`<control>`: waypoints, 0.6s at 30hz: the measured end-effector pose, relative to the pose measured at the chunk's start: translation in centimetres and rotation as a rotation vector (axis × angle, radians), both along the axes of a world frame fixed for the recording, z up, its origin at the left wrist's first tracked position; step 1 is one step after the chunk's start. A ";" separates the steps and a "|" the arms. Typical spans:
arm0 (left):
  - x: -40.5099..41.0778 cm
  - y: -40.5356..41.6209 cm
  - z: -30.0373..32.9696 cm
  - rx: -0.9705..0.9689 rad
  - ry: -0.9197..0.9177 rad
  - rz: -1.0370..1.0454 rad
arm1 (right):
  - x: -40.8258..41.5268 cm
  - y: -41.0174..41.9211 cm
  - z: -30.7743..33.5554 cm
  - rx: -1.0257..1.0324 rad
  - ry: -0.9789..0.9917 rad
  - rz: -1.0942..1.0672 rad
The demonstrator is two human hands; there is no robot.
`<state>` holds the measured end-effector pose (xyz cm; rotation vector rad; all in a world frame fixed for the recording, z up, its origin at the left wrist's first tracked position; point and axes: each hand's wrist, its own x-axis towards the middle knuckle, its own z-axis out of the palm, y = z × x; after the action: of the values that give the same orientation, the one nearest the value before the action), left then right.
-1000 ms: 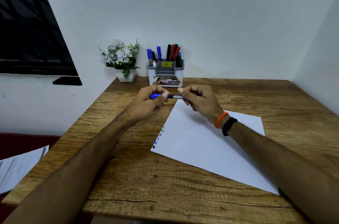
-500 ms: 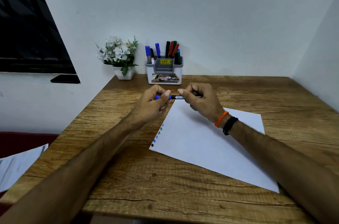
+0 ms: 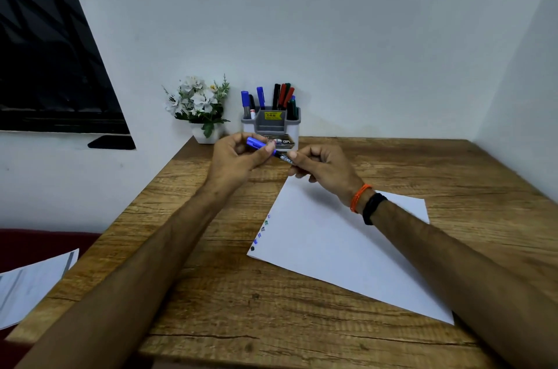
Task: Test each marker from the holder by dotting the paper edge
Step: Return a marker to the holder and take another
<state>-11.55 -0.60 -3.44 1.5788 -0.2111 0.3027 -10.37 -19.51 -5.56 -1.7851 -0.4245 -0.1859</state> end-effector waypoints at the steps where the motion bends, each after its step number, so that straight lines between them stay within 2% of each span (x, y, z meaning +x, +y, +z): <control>1: 0.3 -0.1 0.5 -0.012 -0.013 0.018 | 0.2 0.0 0.1 -0.033 0.015 0.011; 4: 1.8 -0.4 2.4 -0.016 -0.045 0.088 | 1.4 0.1 0.6 -0.137 0.017 -0.014; 8: 4.3 -0.7 5.3 0.116 -0.106 0.148 | 3.3 0.1 1.9 -0.201 -0.002 -0.225; 13: 7.1 -1.2 8.4 0.222 -0.170 0.207 | 5.0 0.0 3.0 -0.221 -0.018 -0.376; 18: 9.8 -2.1 10.5 0.314 -0.231 0.254 | 7.4 0.3 2.8 -0.207 -0.015 -0.416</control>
<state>-1.77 -2.73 7.05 1.8844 -0.2453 0.6787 -2.96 -19.21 -2.77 -2.0631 -0.0777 -0.4607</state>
